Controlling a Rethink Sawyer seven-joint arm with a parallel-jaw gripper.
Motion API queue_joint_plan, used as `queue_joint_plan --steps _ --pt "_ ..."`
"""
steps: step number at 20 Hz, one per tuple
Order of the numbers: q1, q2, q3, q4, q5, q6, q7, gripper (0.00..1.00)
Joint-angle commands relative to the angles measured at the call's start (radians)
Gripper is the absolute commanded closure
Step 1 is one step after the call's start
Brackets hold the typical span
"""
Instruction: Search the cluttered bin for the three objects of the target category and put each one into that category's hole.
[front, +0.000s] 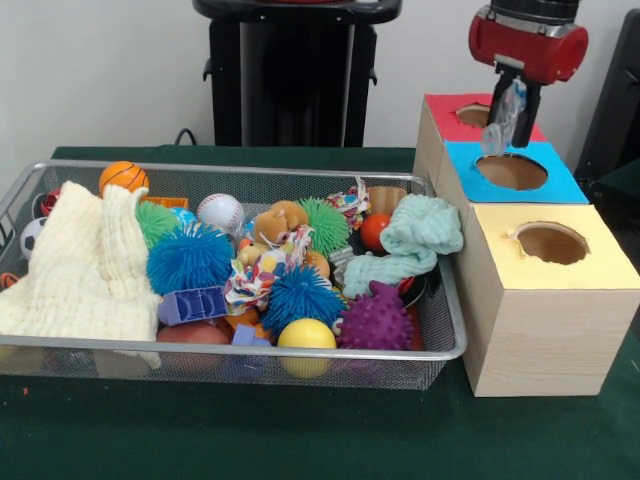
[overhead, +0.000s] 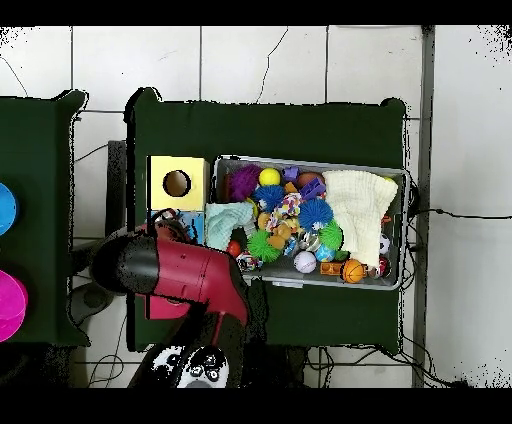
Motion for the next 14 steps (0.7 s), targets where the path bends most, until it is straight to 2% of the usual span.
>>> queue_joint_plan --steps 1,5,14 --pt "0.008 0.064 0.119 0.037 0.065 -0.080 0.205 1.00" --pt "0.044 0.097 0.091 0.038 0.078 -0.078 0.239 1.00" --pt "0.088 0.143 0.042 0.046 0.085 -0.064 0.245 1.00"
